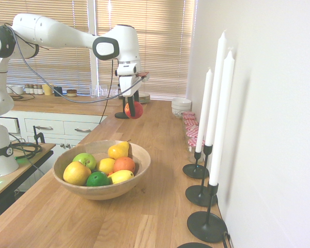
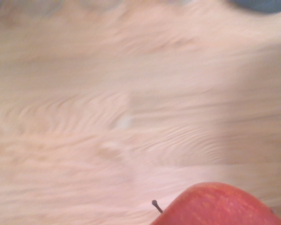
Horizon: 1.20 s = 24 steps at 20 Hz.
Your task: Take red apple out of the basket
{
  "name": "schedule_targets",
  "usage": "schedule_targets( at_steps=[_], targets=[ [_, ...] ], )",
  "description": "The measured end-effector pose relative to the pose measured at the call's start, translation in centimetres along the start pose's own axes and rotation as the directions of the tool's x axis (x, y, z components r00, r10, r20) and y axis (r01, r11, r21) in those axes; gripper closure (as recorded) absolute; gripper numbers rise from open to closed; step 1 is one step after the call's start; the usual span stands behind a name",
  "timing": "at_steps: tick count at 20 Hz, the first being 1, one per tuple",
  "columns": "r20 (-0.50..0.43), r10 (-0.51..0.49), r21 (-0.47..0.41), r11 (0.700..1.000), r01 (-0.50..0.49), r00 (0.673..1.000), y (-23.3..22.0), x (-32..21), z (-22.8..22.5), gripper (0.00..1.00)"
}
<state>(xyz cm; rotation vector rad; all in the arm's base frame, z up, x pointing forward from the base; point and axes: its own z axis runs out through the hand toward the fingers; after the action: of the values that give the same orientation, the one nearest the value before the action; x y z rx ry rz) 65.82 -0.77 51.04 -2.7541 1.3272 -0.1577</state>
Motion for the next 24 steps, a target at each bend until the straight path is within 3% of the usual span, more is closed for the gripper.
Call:
schedule_targets(
  at_steps=[8, 24],
  targets=[
    [0.020, -0.037, -0.061, 0.997, 0.038, 0.999, -0.9, -4.6, 7.3, 1.00],
    [0.049, -0.014, -0.100, 0.995, 0.019, 0.999, 2.3, -6.5, 15.1, 1.00]
  ],
)
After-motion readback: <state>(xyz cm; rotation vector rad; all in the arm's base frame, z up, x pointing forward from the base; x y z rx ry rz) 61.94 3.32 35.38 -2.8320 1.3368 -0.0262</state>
